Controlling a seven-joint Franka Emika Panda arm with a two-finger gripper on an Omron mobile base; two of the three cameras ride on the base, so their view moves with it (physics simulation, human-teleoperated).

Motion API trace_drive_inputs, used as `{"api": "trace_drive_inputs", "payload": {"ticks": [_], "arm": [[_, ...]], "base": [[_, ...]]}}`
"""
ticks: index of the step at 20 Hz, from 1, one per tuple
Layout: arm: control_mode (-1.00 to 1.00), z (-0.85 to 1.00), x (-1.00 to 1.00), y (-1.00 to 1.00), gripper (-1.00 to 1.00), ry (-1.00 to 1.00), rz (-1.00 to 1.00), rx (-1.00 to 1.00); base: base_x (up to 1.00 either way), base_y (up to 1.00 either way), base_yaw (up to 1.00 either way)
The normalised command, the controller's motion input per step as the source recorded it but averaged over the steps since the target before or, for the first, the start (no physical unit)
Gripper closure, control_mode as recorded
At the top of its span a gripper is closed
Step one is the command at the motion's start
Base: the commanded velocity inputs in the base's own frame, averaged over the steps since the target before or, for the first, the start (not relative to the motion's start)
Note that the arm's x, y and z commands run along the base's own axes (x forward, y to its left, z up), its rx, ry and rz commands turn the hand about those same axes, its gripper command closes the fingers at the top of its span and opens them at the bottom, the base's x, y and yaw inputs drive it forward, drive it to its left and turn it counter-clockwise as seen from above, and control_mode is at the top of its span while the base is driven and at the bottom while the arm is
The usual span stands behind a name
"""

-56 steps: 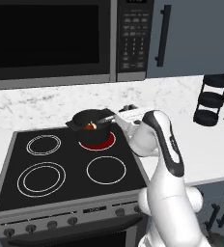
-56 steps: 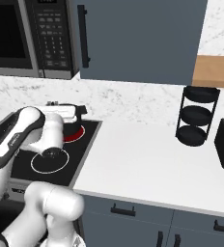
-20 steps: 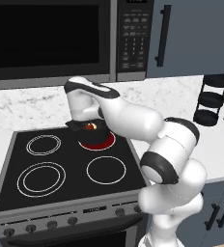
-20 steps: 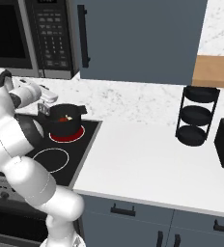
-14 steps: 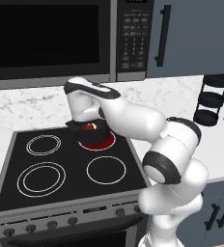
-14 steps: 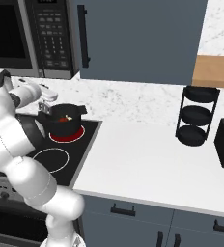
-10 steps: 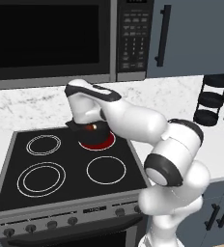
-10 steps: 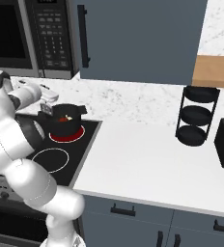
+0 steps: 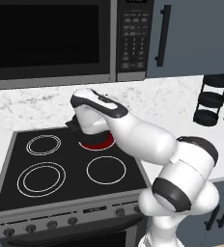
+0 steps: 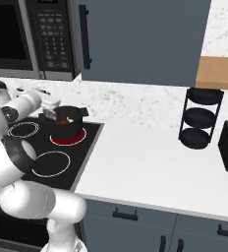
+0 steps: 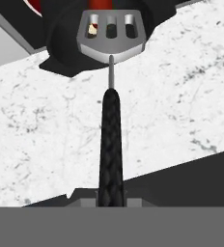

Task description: Put the mushroom and bell pepper in the pot. Retrieve the spatula and lightly stir the vegetables in the pot.

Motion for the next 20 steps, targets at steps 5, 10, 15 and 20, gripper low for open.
{"api": "trace_drive_inputs", "payload": {"ticks": [5, 10, 15, 20], "arm": [[-1.00, -0.32, 0.14, -0.03, 1.00, -0.14, 0.01, 0.01], [-1.00, -0.77, 0.10, 0.00, 1.00, -0.13, 0.01, 0.00], [-1.00, -0.74, 0.47, 0.00, 1.00, -0.13, 0.02, 0.00], [-1.00, -0.80, 0.66, 0.00, 1.00, -0.09, 0.02, 0.00]], "base": [[0.00, 0.00, 0.00], [0.00, 0.00, 0.00], [0.00, 0.00, 0.00], [0.00, 0.00, 0.00]]}}
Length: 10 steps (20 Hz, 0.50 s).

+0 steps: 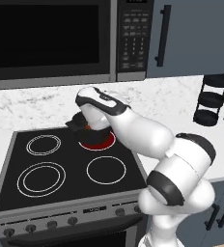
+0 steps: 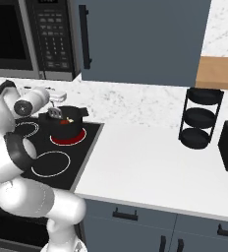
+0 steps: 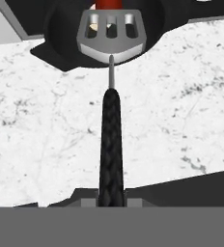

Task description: Put the mushroom and bell pepper in the pot. Retrieve the spatula and lightly stir the vegetables in the pot.

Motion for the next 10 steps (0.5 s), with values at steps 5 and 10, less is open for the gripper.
{"api": "trace_drive_inputs", "payload": {"ticks": [5, 10], "arm": [[-1.00, -1.00, 0.37, 0.00, 1.00, -0.09, 0.05, 0.00], [-1.00, -0.92, 0.35, 0.00, 1.00, -0.21, 0.06, -0.01]], "base": [[0.00, 0.00, 0.00], [0.00, 0.00, 0.00]]}}
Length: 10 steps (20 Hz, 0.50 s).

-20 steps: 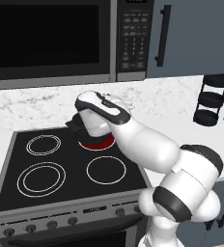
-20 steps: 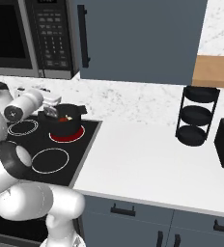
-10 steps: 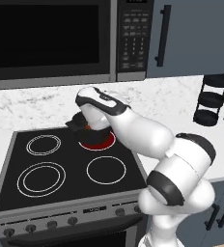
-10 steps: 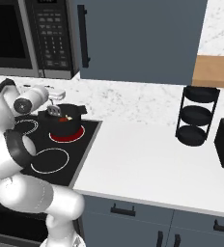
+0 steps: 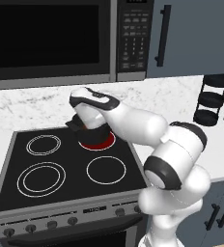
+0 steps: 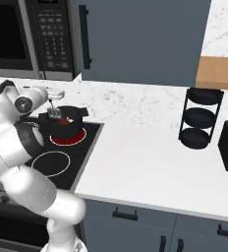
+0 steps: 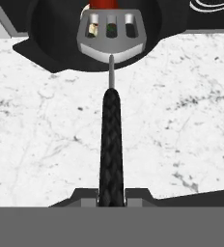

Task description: Put the mushroom and bell pepper in the pot. Retrieve the spatula and lightly stir the vegetables in the pot.

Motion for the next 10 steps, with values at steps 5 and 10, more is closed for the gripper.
{"api": "trace_drive_inputs", "payload": {"ticks": [5, 10], "arm": [[-1.00, -0.94, 0.29, 0.01, 1.00, -0.27, 0.05, -0.07], [-1.00, -1.00, 0.15, 0.03, 1.00, -0.28, 0.05, -0.13]], "base": [[0.00, 0.00, 0.00], [0.00, 0.00, 0.00]]}}
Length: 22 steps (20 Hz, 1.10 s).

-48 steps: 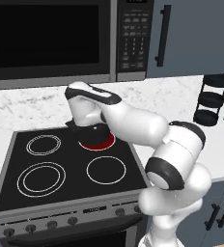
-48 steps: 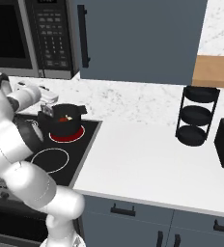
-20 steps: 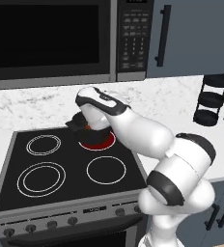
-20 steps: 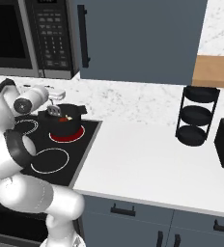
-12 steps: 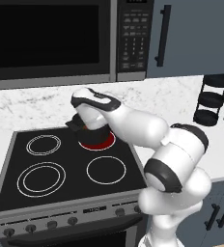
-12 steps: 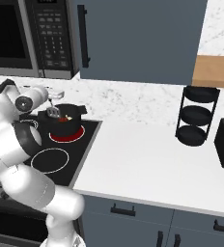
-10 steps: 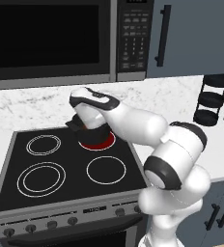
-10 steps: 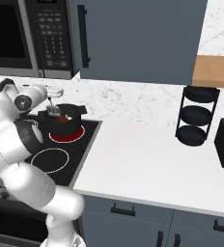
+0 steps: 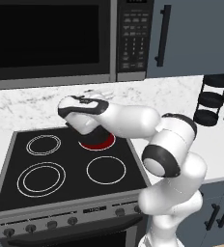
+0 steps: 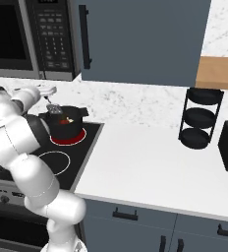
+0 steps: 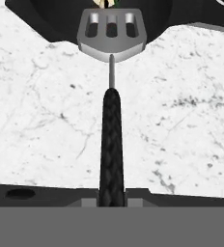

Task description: Put the mushroom and bell pepper in the pot. Retrieve the spatula and lightly stir the vegetables in the pot.

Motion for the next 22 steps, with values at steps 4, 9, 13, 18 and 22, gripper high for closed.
{"api": "trace_drive_inputs", "payload": {"ticks": [4, 9, 13, 18, 22], "arm": [[-1.00, -0.96, 0.21, 0.00, 1.00, -0.28, 0.02, -0.09], [-1.00, -0.78, 0.20, 0.00, 1.00, -0.20, 0.00, -0.02], [-1.00, -0.76, 0.20, 0.00, 1.00, -0.06, 0.00, 0.00], [-1.00, -0.79, 0.27, 0.00, 1.00, 0.00, 0.00, 0.02], [-1.00, -0.66, 0.38, 0.00, 1.00, 0.00, 0.00, 0.00]], "base": [[0.00, 0.00, 0.00], [0.00, 0.00, 0.00], [0.00, 0.00, 0.00], [0.00, 0.00, 0.00], [0.00, 0.00, 0.00]]}}
